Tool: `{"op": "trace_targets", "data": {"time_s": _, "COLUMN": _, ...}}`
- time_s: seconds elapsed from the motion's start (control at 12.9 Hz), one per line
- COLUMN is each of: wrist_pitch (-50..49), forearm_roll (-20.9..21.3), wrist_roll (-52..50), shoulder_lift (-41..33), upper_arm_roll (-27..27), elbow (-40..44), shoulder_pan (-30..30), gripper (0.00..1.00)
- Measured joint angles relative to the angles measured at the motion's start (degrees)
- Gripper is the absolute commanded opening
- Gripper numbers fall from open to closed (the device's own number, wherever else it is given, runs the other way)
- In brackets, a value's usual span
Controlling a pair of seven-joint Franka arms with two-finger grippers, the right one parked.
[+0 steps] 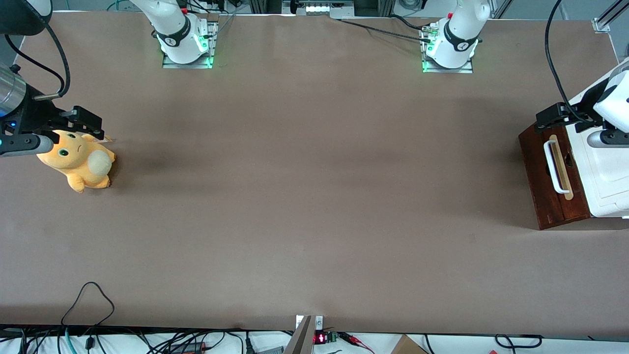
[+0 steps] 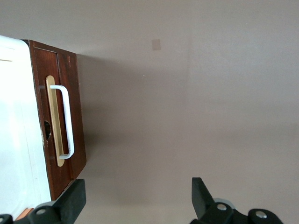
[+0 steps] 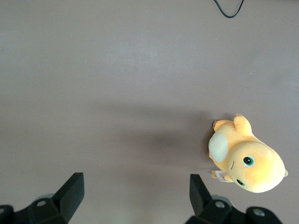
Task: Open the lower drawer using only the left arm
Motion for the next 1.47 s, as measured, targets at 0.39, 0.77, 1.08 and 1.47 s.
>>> {"op": "trace_targets", "data": {"time_s": 0.39, "wrist_pitch": -2.0, "forearm_roll": 0.0, "wrist_roll": 0.0, "shoulder_lift": 0.0, "upper_arm_roll": 0.0, "elbow": 1.3, "shoulder_pan": -0.3, "gripper": 1.00}}
{"op": "trace_targets", "data": {"time_s": 0.77, "wrist_pitch": -2.3, "forearm_roll": 0.0, "wrist_roll": 0.0, "shoulder_lift": 0.0, "upper_arm_roll": 0.0, "elbow": 1.3, "shoulder_pan": -0.3, "gripper": 1.00}}
{"op": "trace_targets", "data": {"time_s": 1.08, "wrist_pitch": -2.4, "forearm_roll": 0.0, "wrist_roll": 0.1, "shoulder_lift": 0.2, "upper_arm_roll": 0.1, "elbow": 1.3, "shoulder_pan": -0.3, "gripper": 1.00}}
{"op": "trace_targets", "data": {"time_s": 1.47, "wrist_pitch": -4.3, "forearm_roll": 0.0, "wrist_roll": 2.2, "shoulder_lift": 0.4, "upper_arm_roll": 0.1, "elbow": 1.3, "shoulder_pan": -0.3, "gripper": 1.00}}
